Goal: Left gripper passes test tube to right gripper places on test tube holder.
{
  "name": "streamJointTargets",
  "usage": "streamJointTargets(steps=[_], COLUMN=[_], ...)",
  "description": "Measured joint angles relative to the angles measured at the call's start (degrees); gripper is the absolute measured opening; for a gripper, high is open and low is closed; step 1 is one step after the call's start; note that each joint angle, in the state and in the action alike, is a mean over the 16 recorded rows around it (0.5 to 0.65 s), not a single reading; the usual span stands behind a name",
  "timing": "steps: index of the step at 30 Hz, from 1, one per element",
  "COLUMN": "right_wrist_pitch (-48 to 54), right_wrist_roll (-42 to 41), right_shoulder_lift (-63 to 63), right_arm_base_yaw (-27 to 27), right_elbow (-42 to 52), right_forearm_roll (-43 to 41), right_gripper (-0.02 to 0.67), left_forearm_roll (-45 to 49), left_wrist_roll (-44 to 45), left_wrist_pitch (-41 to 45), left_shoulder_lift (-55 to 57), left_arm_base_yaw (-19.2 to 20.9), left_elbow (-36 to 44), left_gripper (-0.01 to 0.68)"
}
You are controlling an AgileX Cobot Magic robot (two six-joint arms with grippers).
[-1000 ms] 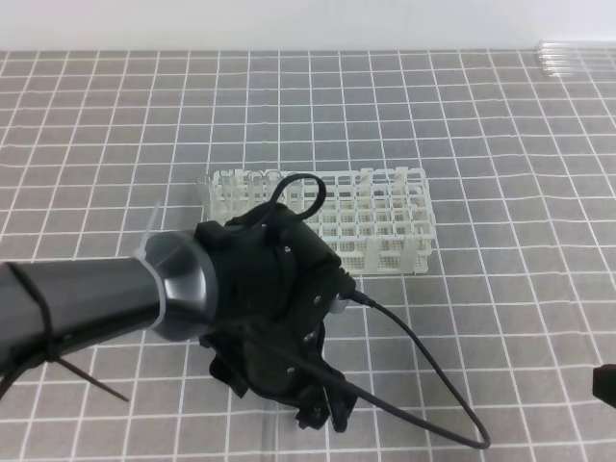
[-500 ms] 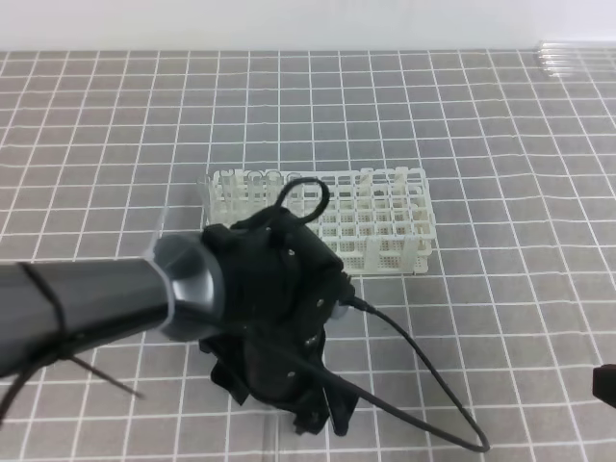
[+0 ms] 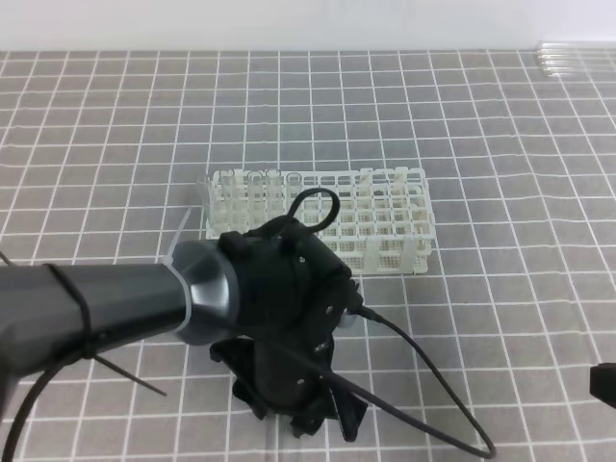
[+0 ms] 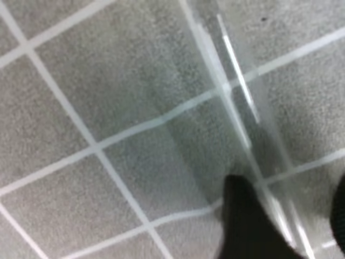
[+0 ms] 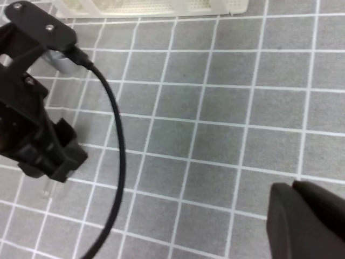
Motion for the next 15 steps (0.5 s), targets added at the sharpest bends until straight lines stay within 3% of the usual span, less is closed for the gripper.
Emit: streamJointTargets(steps=[10, 15], right_wrist_pitch=[0.02, 0.1], right_wrist_roll=[-1.49, -1.57], right_shoulder_lift=[0.0, 0.0], right_arm_base_yaw=[0.0, 0.0], right_elbow=[0.0, 0.0], right_forearm_roll=[1.31, 1.38], right_gripper=[-0.013, -0.013], left_forearm_roll=[0.35, 0.69], left_wrist_roll=[0.6, 1.37], left_wrist_pitch=[-0.31, 0.24], left_shoulder_lift=[0.06, 0.12], left_arm_base_yaw=[-0.01, -0.02], left_elbow=[-0.03, -0.09], left_gripper=[0.149, 0.117])
